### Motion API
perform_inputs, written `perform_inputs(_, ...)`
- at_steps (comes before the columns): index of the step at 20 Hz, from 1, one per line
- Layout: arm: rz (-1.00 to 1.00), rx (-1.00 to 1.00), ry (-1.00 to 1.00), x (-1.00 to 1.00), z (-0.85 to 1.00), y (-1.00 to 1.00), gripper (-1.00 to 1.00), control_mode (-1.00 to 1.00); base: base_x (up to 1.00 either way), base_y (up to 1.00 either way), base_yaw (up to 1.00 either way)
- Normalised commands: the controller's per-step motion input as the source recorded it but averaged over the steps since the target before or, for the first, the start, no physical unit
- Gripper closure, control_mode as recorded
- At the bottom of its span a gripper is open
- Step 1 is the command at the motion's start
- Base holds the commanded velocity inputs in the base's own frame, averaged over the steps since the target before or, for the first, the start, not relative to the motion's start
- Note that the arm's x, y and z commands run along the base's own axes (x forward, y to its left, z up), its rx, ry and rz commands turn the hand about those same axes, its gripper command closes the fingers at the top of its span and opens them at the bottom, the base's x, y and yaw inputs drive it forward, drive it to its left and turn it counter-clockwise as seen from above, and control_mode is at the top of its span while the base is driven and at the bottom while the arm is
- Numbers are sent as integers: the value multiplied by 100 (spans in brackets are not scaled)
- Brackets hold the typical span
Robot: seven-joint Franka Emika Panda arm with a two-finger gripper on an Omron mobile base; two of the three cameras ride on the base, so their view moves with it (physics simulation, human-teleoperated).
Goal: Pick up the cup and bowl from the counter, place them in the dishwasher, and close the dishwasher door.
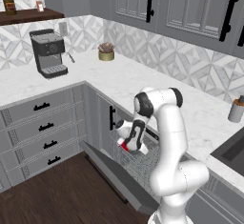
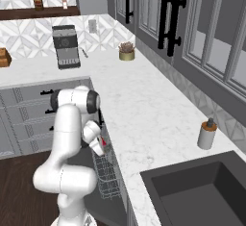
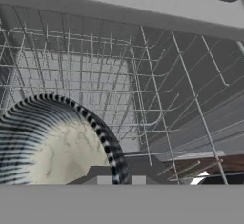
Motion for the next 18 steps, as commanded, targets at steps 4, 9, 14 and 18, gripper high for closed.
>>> perform_inputs(4, 1, 0, 0, 16, -47, 0, 100, -100, 0, 0, 0)
perform_inputs(9, 2, 0, -1, 6, -48, 0, -100, -100, 0, 0, 0)
perform_inputs(14, 3, 0, -4, 0, -32, 0, -100, -100, 0, 0, 0)
perform_inputs(18, 3, 0, -6, -3, 1, 0, -100, -100, 0, 0, 0)
